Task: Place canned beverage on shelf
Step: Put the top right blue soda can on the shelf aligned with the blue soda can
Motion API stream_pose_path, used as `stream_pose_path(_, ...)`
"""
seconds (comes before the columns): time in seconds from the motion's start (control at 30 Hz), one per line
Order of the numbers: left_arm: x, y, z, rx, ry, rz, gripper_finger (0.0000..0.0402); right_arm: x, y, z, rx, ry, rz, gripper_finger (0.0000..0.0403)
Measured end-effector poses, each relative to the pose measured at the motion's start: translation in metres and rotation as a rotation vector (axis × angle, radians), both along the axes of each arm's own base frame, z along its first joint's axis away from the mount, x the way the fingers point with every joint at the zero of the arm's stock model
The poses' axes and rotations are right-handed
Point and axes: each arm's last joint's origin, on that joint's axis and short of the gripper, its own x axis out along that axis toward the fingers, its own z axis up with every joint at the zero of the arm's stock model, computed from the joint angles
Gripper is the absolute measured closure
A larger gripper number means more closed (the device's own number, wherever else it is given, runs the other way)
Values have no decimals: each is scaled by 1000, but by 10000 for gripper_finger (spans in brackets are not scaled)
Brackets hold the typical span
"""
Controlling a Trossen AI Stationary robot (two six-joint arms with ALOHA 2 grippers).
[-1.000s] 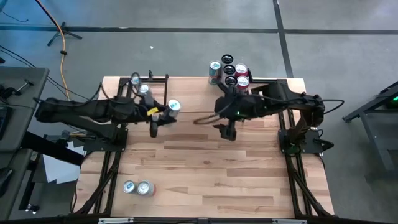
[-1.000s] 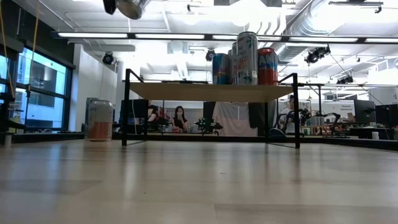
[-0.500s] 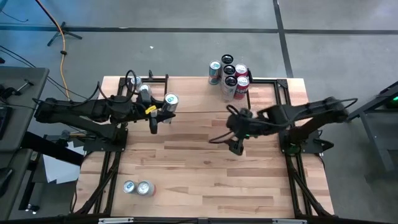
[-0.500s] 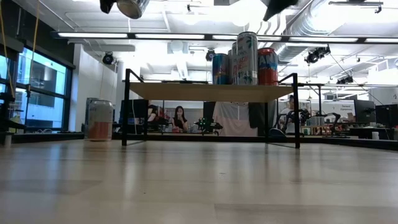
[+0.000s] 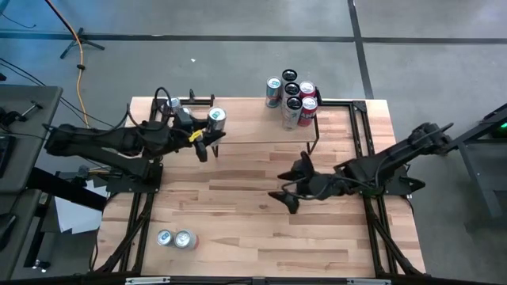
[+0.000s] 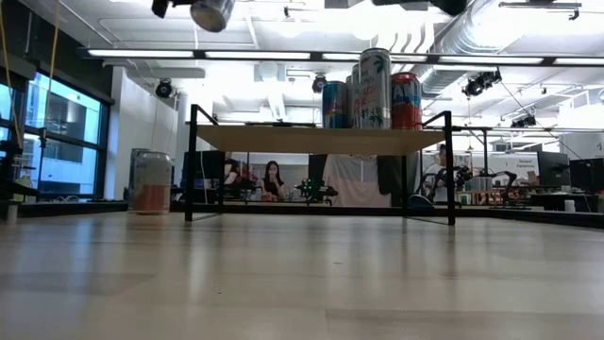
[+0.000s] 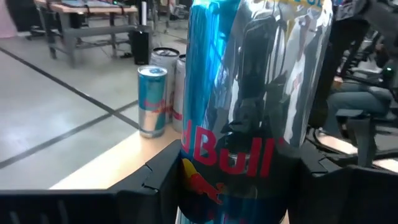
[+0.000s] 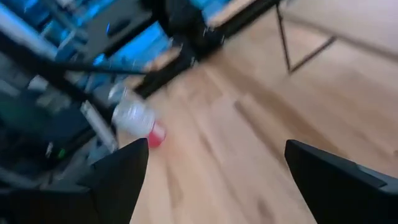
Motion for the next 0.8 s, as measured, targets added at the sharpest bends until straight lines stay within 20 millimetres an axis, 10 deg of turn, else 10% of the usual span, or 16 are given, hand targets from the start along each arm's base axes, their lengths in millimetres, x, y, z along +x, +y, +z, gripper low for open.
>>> stream_pose_path(0.43,56,-10,-30,29,36,107,251,61,-30,25,-151,-261,-252,39)
stream_pose_path(0.8,69,-24,-31,16,-36,40,251,71,-57,46,-296,-266,-369,39)
